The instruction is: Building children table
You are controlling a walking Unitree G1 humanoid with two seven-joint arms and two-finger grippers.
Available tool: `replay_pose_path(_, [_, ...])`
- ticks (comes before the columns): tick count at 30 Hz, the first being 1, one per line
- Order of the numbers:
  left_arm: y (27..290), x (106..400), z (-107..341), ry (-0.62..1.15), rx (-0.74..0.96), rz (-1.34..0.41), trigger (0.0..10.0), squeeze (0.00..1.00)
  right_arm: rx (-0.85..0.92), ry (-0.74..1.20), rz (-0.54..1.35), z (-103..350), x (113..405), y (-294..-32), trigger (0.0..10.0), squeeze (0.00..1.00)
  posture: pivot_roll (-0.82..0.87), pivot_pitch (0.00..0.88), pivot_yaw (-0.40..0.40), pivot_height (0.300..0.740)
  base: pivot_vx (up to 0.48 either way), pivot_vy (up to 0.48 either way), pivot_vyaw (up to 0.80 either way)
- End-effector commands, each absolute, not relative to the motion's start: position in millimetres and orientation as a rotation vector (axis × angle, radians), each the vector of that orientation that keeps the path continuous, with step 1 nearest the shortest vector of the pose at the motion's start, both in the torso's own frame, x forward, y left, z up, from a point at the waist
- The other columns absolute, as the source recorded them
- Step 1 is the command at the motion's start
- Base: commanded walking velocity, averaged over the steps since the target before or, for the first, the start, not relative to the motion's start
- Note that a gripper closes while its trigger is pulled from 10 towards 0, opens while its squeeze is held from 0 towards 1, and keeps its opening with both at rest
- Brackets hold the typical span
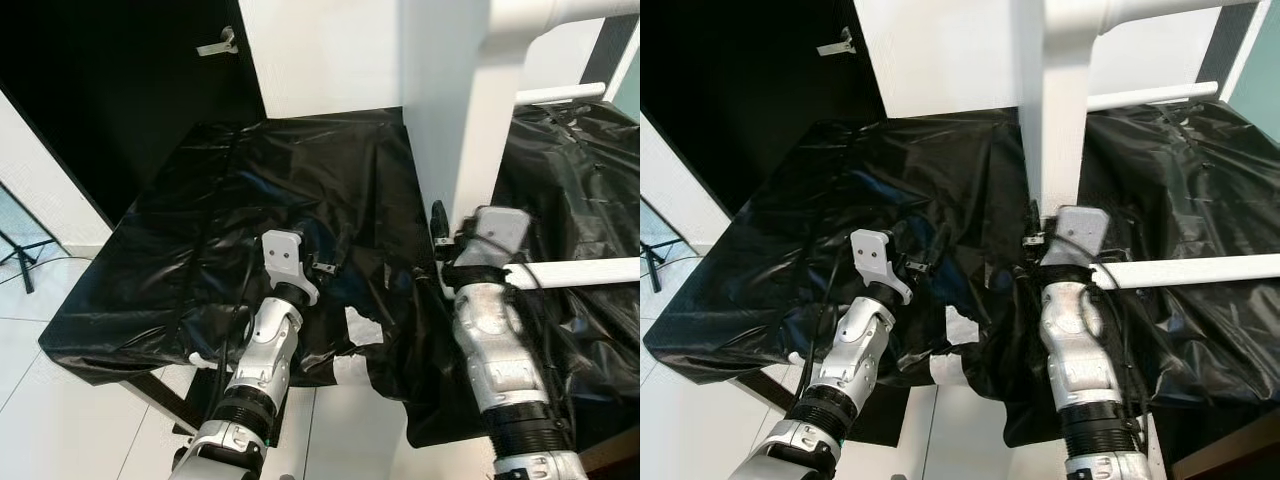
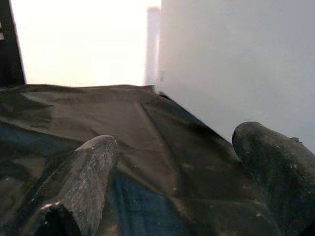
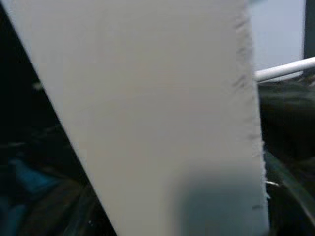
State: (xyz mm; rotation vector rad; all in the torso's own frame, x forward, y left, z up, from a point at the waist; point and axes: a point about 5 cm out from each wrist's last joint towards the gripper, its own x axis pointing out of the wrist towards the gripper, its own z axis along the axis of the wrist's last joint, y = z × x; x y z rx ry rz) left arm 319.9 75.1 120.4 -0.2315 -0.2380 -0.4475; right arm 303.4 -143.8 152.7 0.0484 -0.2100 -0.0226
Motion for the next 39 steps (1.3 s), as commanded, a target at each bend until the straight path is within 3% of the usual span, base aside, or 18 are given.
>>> replay_pose_path(1, [79,320,116,-0.224,-0.22,-0.404,10.0,0.0,0.186,0.028,0.137,111,296,-126,10.0,0.0,0.04,0.0,0.109,0.74,0.0,0.0,0.0])
replay_pose_path(3, [78,319,115,-0.227,-0.217,-0.405,10.0,0.0,0.219,0.066,0.284,112,290,-111,10.0,0.0,0.04,0.0,0.111,0.74,0.0,0.0,0.0])
replay_pose_path(10, [77,319,114,-0.224,-0.215,-0.406,10.0,0.0,0.19,0.094,0.258,110,288,-123,10.0,0.0,0.03,0.0,0.115,0.74,0.0,0.0,0.0])
replay_pose_path(11, [77,319,114,-0.225,-0.215,-0.404,10.0,0.0,0.186,0.095,0.247,110,288,-125,10.0,1.0,0.03,0.0,0.113,0.74,0.0,0.0,0.0])
replay_pose_path(12, [77,320,115,-0.226,-0.215,-0.402,10.0,0.0,0.172,0.093,0.24,111,289,-126,10.0,1.0,0.03,0.0,0.113,0.74,0.0,0.0,0.0])
replay_pose_path(13, [77,319,114,-0.226,-0.216,-0.4,10.0,0.0,0.161,0.087,0.239,112,289,-126,10.0,0.31,0.03,0.0,0.111,0.74,0.0,0.0,0.0])
replay_pose_path(14, [77,319,114,-0.226,-0.214,-0.399,10.0,0.0,0.151,0.078,0.235,114,288,-126,10.0,0.0,0.03,0.0,0.11,0.74,0.0,0.0,0.0])
replay_pose_path(20, [77,316,112,-0.223,-0.209,-0.407,10.0,0.0,0.07,0.026,0.215,118,277,-129,10.0,0.0,0.03,0.0,0.113,0.74,0.0,0.0,0.0])
replay_pose_path(21, [76,316,112,-0.224,-0.209,-0.408,10.0,0.0,0.105,0.045,0.252,116,274,-128,0.0,0.0,0.03,0.0,0.113,0.74,0.0,0.0,0.0])
replay_pose_path(25, [75,318,114,-0.228,-0.213,-0.41,10.0,0.0,0.213,0.053,0.399,119,263,-125,0.0,0.0,0.02,0.0,0.116,0.74,0.0,0.0,0.0])
replay_pose_path(28, [89,325,110,-0.204,-0.139,-0.263,10.0,0.0,0.18,0.05,0.354,119,268,-131,0.0,0.0,0.02,0.0,0.113,0.74,0.0,0.0,0.0])
replay_pose_path(29, [95,327,108,-0.191,-0.125,-0.219,10.0,0.0,0.162,0.044,0.317,120,270,-133,10.0,0.0,0.02,0.0,0.112,0.74,0.0,0.0,0.0])
replay_pose_path(33, [110,330,101,-0.151,-0.066,-0.13,10.0,0.0,-0.016,0.008,0.025,122,287,-152,10.0,0.0,0.02,0.0,0.109,0.74,0.0,0.0,0.0])
replay_pose_path(37, [115,329,97,-0.142,-0.045,-0.069,10.0,0.0,-0.028,0.02,0.009,122,296,-151,10.0,0.0,0.03,0.0,0.109,0.74,0.0,0.0,0.0])
replay_pose_path(39, [113,326,98,-0.159,-0.109,-0.126,10.0,0.0,-0.016,0.02,0.07,122,298,-141,10.0,0.0,0.03,0.0,0.108,0.74,0.0,0.0,0.0])
